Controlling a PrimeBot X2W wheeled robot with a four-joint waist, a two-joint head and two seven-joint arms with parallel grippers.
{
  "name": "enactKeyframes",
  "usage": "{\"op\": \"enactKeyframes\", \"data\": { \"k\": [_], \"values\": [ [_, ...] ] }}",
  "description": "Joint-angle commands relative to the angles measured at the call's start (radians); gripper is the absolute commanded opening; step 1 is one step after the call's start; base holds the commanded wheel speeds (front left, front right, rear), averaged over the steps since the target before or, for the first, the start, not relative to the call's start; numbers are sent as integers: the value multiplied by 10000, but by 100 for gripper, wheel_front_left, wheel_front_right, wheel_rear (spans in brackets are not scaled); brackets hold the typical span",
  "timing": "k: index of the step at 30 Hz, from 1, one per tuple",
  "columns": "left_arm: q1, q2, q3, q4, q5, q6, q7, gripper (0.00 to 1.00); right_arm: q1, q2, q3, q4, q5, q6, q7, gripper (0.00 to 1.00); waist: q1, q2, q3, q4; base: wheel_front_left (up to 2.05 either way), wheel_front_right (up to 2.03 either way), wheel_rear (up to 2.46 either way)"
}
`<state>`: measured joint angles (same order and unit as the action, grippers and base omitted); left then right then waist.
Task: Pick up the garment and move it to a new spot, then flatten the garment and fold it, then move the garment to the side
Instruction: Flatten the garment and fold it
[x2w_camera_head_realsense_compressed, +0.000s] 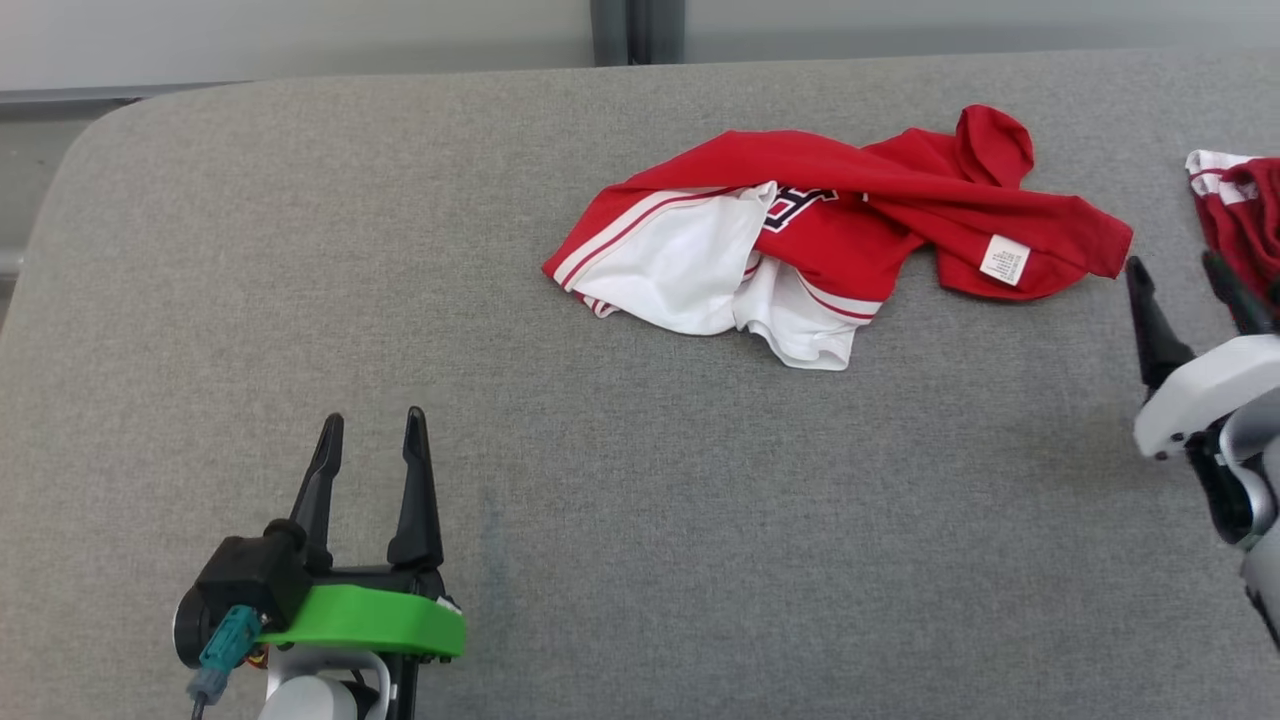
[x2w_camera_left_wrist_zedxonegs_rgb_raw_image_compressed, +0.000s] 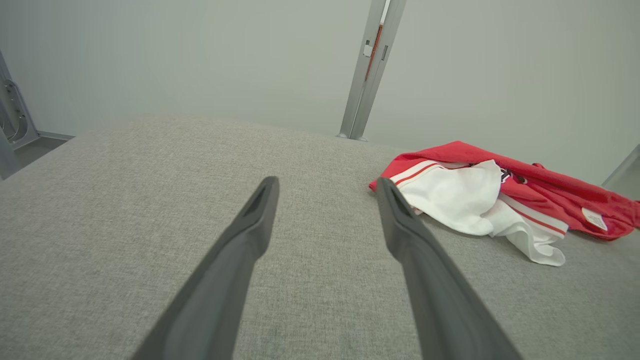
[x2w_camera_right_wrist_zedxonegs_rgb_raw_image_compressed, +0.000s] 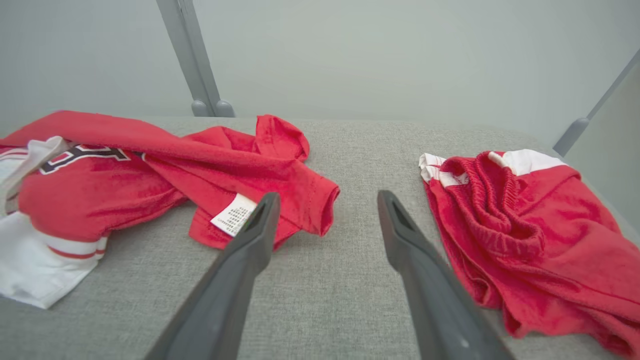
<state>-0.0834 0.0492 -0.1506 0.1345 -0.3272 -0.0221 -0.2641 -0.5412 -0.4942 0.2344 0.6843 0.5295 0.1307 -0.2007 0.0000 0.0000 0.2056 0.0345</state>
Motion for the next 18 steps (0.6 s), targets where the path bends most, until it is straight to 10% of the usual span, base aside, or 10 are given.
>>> {"op": "enactKeyframes", "data": {
  "k": [1, 18],
  "values": [
    [115, 26, 19, 4, 21, -21, 1, 100, 224, 203, 154, -279, 41, -1, -101, 100, 0, 0, -232, -184, 0, 0, 0],
    [68, 25, -358, -29, -148, 18, 1, 100, -654, 2498, 2331, 49, 998, -1, 74, 100, 0, 0, -112, 1758, 0, 0, 0]
  ]
}}
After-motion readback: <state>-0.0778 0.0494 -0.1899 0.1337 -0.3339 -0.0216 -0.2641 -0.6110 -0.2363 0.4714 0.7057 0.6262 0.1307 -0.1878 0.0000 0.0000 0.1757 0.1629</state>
